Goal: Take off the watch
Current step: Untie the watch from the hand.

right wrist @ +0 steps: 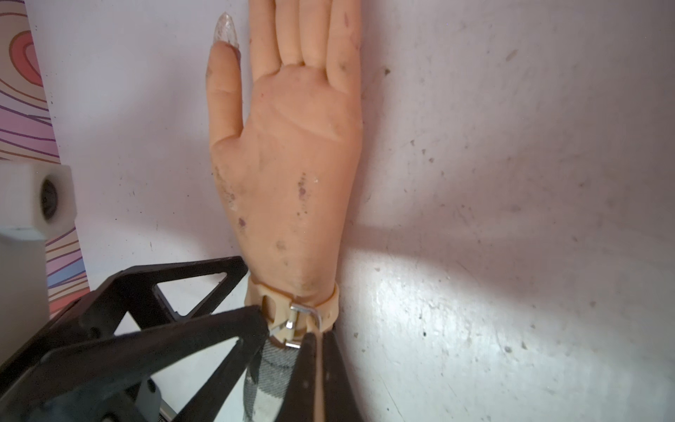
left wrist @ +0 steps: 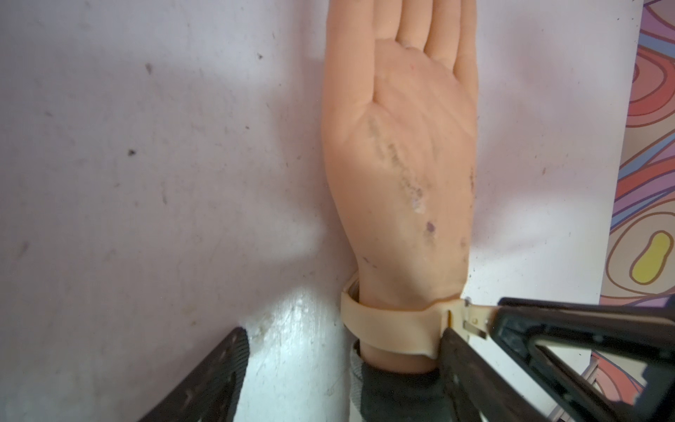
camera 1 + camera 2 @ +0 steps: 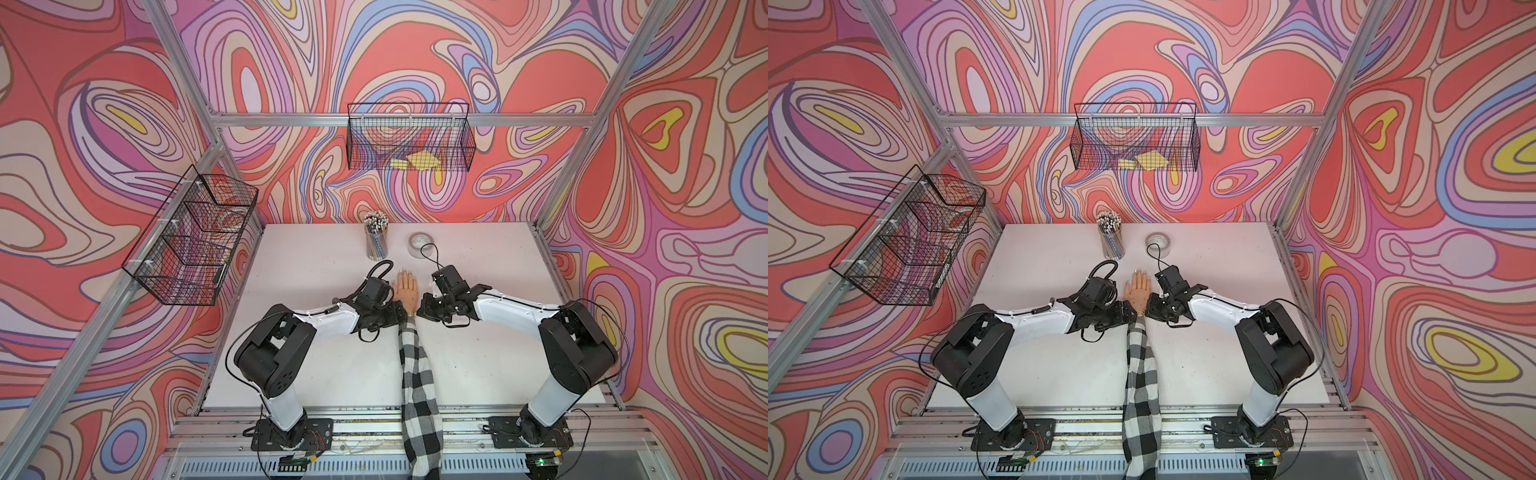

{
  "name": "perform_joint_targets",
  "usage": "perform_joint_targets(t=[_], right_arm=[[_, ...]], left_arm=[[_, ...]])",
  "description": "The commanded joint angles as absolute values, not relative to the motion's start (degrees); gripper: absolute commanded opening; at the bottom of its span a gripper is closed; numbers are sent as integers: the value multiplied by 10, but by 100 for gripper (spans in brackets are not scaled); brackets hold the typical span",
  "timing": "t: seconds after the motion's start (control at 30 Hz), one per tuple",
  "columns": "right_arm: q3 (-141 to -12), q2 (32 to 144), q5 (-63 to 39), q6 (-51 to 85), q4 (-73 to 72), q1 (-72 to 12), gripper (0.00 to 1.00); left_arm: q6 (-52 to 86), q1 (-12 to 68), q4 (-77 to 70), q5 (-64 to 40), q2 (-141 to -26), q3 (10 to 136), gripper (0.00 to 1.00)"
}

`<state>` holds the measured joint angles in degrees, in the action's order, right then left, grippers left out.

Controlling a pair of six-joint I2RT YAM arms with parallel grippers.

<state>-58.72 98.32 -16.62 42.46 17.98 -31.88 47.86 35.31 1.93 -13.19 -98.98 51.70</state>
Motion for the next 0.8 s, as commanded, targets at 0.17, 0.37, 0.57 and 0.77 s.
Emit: perform_joint_targets(t=[0.17, 0.37, 0.57, 0.77], right_arm=[[-611, 986, -187, 413, 193, -318, 0], [-637, 980, -191, 409, 204, -332, 0], [-662, 1012, -197, 413, 198, -342, 0], [-676, 1067, -195, 410, 203, -352, 0]], left_arm=[[473, 346, 102, -86, -1008, 496, 83], [458, 346, 123, -86, -985, 521, 84], [448, 346, 137, -86, -972, 542, 84], [457, 346, 129, -94, -980, 535, 84]])
